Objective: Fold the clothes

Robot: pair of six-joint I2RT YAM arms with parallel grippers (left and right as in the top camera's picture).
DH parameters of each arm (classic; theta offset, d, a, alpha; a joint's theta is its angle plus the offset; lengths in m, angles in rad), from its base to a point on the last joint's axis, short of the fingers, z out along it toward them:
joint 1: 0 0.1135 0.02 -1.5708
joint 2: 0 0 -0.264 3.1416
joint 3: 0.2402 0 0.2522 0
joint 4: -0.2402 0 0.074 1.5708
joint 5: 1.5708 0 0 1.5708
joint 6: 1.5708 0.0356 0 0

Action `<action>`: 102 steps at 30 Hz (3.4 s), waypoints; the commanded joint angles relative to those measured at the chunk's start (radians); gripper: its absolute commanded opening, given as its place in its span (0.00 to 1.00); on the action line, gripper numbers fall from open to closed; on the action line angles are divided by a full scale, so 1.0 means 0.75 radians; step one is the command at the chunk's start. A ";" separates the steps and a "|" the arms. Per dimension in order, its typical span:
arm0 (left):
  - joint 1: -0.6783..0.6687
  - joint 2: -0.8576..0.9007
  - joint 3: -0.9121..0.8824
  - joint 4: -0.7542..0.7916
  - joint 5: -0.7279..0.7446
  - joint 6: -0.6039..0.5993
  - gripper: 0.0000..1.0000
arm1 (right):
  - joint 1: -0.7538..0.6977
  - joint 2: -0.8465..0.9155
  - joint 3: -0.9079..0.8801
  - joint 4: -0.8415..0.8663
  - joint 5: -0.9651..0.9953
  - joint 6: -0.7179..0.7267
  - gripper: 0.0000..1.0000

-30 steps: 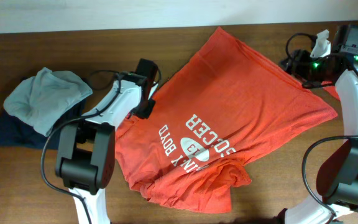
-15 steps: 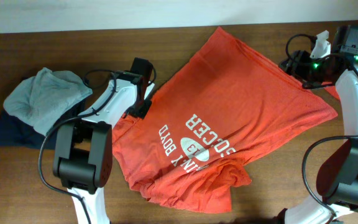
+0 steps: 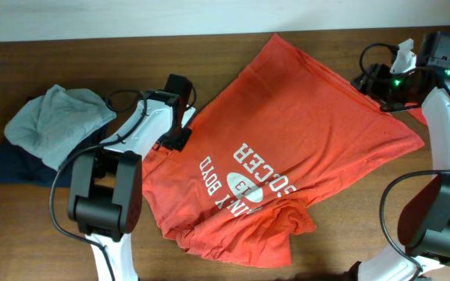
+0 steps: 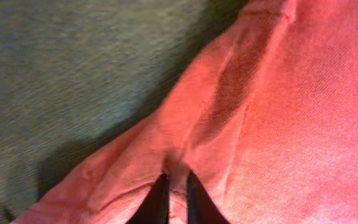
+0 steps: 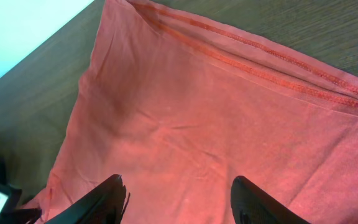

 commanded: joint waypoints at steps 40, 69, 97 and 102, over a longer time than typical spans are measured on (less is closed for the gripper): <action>0.011 0.065 -0.013 0.017 0.066 -0.004 0.33 | 0.005 -0.001 0.005 -0.060 0.016 -0.017 0.60; 0.074 0.048 0.252 0.148 -0.152 0.151 0.07 | 0.005 -0.001 0.006 -0.065 0.017 -0.017 0.60; 0.147 0.201 0.134 0.128 0.190 0.114 0.00 | 0.005 -0.001 0.005 -0.071 0.021 -0.017 0.61; 0.147 0.198 0.211 0.147 -0.041 0.058 0.00 | 0.005 -0.001 0.005 -0.070 0.021 -0.017 0.61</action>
